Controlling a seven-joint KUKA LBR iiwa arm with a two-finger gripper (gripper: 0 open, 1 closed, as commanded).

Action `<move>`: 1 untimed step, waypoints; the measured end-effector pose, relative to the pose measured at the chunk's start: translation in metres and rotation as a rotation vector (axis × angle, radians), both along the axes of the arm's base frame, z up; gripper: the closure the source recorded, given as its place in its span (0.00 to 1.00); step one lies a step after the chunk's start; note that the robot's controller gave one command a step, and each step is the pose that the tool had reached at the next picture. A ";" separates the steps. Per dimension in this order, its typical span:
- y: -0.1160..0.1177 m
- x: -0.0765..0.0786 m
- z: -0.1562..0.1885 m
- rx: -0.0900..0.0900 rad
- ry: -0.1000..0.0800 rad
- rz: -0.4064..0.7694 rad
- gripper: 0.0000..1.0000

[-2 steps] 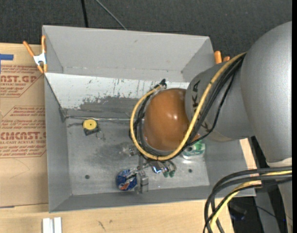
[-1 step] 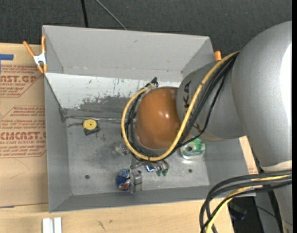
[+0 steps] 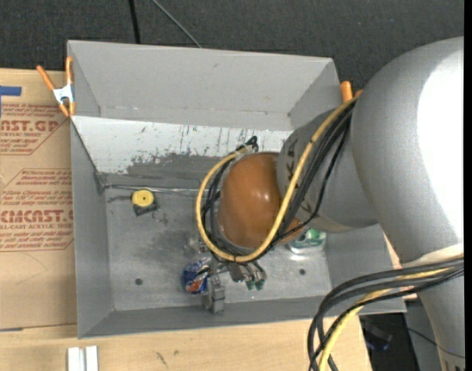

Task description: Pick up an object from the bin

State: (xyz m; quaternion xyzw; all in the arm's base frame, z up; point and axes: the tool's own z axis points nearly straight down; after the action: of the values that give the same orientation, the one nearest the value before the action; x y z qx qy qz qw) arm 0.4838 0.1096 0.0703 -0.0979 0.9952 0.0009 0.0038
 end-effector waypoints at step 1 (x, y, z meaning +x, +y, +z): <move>0.001 0.001 0.001 0.002 -0.005 0.000 0.00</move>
Offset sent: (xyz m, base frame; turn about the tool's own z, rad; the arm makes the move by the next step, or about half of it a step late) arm 0.0000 0.0000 0.0000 0.0000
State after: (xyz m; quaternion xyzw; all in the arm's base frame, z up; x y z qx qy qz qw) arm 0.4850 0.1106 0.0708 -0.0977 0.9952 0.0018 0.0062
